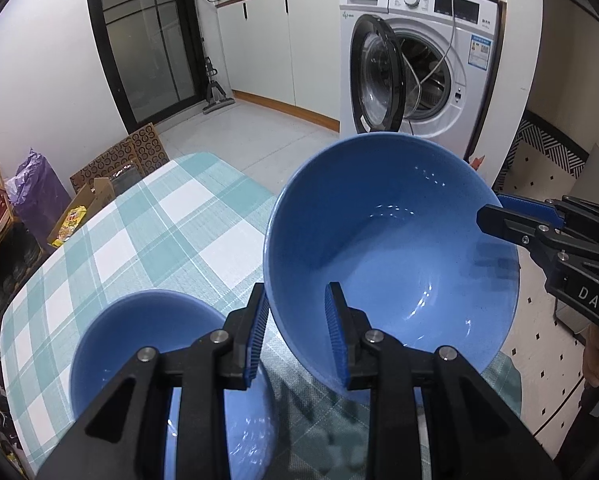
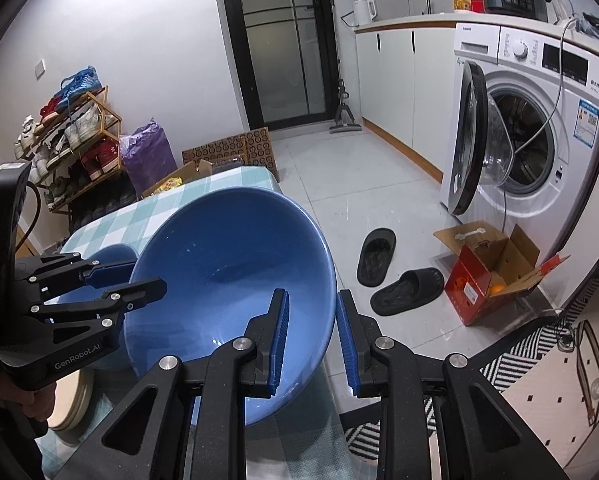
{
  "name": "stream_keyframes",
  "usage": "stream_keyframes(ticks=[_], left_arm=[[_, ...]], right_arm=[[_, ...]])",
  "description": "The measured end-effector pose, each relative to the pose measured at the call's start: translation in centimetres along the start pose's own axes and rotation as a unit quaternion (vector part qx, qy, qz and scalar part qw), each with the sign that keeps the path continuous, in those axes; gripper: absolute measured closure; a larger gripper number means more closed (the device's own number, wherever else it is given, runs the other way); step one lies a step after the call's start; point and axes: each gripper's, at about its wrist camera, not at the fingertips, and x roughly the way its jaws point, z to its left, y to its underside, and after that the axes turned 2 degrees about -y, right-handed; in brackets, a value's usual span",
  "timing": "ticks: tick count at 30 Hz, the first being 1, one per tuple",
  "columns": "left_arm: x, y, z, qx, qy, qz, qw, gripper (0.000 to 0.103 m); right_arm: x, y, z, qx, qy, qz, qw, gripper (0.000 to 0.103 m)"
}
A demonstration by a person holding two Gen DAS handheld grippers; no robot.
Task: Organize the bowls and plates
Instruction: 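Carry the held blue bowl over toward the cream plates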
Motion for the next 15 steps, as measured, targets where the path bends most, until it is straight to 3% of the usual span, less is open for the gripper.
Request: stream_keyframes(ticks=[15], left_arm=[[-3.8,0.1,2.8,-0.033,-0.011,-0.041,0.9985,0.076]], right_arm=[[-2.4,-1.8,3.8,-0.033,-0.005,-0.028,0.999,0.079]])
